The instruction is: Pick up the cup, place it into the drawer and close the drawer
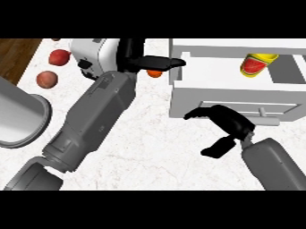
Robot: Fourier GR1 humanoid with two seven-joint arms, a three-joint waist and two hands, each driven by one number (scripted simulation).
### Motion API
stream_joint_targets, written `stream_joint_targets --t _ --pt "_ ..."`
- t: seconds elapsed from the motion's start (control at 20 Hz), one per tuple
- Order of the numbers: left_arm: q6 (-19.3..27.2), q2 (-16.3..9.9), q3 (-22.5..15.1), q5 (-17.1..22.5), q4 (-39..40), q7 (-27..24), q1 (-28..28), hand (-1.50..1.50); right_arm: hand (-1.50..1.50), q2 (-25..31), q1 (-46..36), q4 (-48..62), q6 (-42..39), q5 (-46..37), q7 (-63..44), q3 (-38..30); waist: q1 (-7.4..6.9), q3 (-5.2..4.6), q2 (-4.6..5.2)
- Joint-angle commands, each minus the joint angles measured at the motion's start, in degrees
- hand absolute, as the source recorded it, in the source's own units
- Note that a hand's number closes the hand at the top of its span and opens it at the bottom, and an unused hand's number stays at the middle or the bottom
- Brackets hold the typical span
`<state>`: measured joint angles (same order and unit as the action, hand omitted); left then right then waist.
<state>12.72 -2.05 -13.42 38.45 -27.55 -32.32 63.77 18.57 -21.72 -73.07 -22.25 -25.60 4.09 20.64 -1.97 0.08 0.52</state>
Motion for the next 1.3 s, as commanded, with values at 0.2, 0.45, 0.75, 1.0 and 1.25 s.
stream_joint_targets --t 0.2,0.45,0.75,1.0,1.25 --pt "-2.74 -3.05 -0.35 0.12 -7.11 1.27 -6.33 -1.50 1.50 -3.19 -11.96 28.74 9.94 -5.66 13.02 -3.89 -3.39 0.14 0.42" --pt "-6.43 -5.73 -0.99 0.55 -11.11 2.48 -10.99 -1.50 1.50 -1.36 -20.28 36.71 12.53 -2.74 17.15 -11.09 -5.70 0.18 0.48" --pt "-8.12 -7.50 -0.72 0.99 -12.54 3.47 -12.53 -1.50 1.50 3.19 -30.98 44.07 12.70 0.48 16.24 -18.16 -7.70 0.20 1.50" --pt "-9.66 -7.68 -2.03 0.48 -14.30 3.58 -14.78 -1.50 1.50 4.24 -31.18 45.18 13.26 2.23 16.18 -20.21 -8.76 0.25 1.79" --pt "-10.97 -9.45 -1.75 0.73 -15.43 4.77 -14.02 -1.50 1.50 7.16 -32.42 43.69 9.27 4.56 16.07 -21.77 -9.48 0.24 1.87"
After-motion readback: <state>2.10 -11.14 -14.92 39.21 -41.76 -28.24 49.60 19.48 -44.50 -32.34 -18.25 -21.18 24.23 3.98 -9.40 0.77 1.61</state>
